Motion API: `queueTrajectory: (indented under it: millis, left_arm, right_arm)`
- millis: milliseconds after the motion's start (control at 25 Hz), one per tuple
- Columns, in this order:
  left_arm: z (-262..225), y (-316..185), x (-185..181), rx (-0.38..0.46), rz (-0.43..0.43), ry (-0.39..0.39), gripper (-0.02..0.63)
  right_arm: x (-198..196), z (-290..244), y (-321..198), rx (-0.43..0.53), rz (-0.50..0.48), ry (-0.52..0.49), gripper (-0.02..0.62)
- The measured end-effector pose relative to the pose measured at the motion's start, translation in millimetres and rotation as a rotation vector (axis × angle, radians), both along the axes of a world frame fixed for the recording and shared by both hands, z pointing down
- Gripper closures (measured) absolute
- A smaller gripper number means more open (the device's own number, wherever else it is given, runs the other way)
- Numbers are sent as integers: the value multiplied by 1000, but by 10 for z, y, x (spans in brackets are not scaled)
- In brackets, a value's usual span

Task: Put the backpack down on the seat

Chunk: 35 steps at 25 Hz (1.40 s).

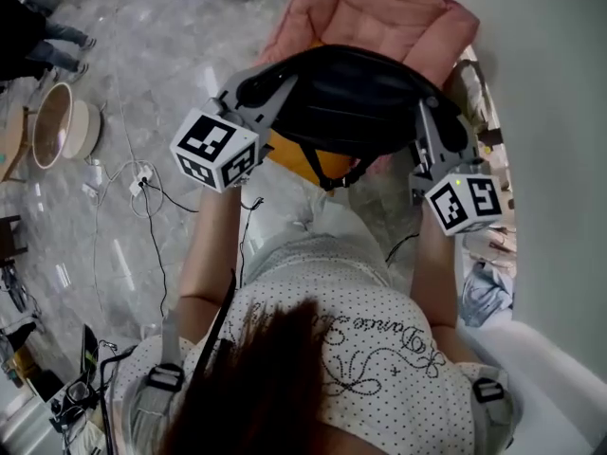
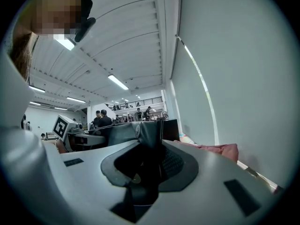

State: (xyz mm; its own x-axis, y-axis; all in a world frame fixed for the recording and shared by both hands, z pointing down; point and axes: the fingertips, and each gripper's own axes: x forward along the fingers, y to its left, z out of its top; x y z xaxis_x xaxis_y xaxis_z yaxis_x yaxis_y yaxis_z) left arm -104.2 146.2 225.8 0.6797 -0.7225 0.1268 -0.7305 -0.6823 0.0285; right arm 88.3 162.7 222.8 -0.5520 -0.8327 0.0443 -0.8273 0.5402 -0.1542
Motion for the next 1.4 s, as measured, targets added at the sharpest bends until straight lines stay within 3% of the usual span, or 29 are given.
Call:
queueTrajectory:
  millis: [360,680,1160,1400]
  left_arm:
    - [1,-1071,295,9,-110,2,584]
    - [116,-1355,470,-42,-118,-22,584]
    - [319,-2041,544,-77,-10,-26,584]
    - [675,-2419,447,-109,74,-18,584]
  right_arm:
    - [320,26,-1283,10,-111,-5,497]
    - [492,141,-1618,-40,-115,-21,497]
    - [560,346,-2062,-91,-5,-13,497]
    - [455,668,-2352,-123,76,13,494]
